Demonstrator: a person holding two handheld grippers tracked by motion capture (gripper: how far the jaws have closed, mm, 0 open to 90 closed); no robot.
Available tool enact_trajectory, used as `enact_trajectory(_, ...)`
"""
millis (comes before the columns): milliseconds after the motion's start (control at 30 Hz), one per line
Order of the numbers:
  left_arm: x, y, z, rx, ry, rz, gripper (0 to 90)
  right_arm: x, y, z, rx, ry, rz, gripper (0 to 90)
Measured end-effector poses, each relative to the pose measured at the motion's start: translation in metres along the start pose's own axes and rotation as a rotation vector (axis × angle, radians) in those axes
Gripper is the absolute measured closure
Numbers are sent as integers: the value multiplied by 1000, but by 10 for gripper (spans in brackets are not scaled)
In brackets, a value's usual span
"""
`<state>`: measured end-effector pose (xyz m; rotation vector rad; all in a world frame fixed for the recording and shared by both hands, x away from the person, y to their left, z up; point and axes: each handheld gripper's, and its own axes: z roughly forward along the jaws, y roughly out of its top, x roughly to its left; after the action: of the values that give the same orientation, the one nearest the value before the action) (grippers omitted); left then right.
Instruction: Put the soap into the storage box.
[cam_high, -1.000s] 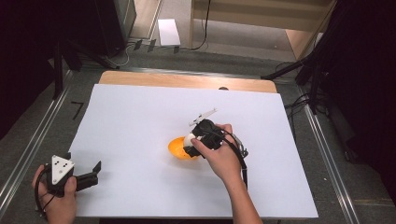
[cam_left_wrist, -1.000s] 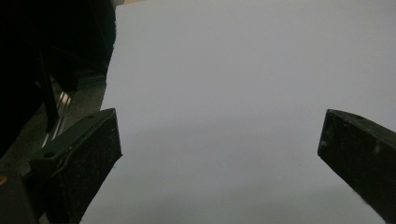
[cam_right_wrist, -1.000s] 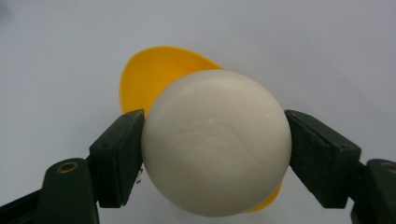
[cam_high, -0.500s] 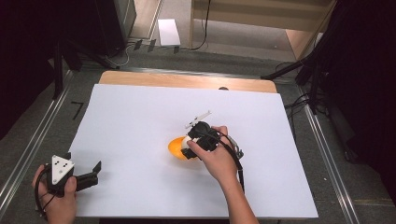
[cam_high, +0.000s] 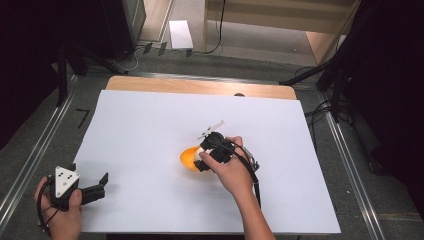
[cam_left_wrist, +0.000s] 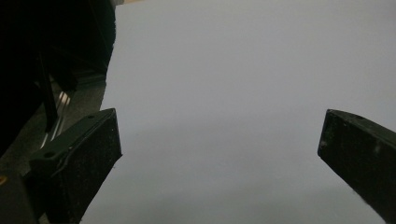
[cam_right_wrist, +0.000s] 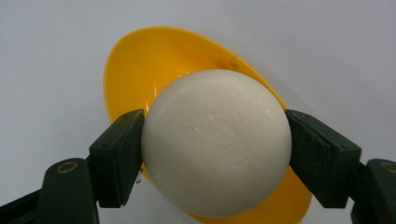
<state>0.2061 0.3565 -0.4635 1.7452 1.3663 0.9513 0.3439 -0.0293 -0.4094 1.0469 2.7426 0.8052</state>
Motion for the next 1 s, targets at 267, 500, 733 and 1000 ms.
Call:
enact_trajectory(267,0,0,0,-1,0,-1,0,1,0,0,-6,1,8,248)
enact_trajectory(500,0,0,0,-1,-1,-1,0,-2,-1,-7,-40,24,25,234)
enact_trajectory(733,0,0,0,-1,0,0,0,-7,-6,-13,-54,30,38,204)
enact_trajectory(1000,0,0,0,-1,1,0,0,-14,-15,-20,-69,15,51,139)
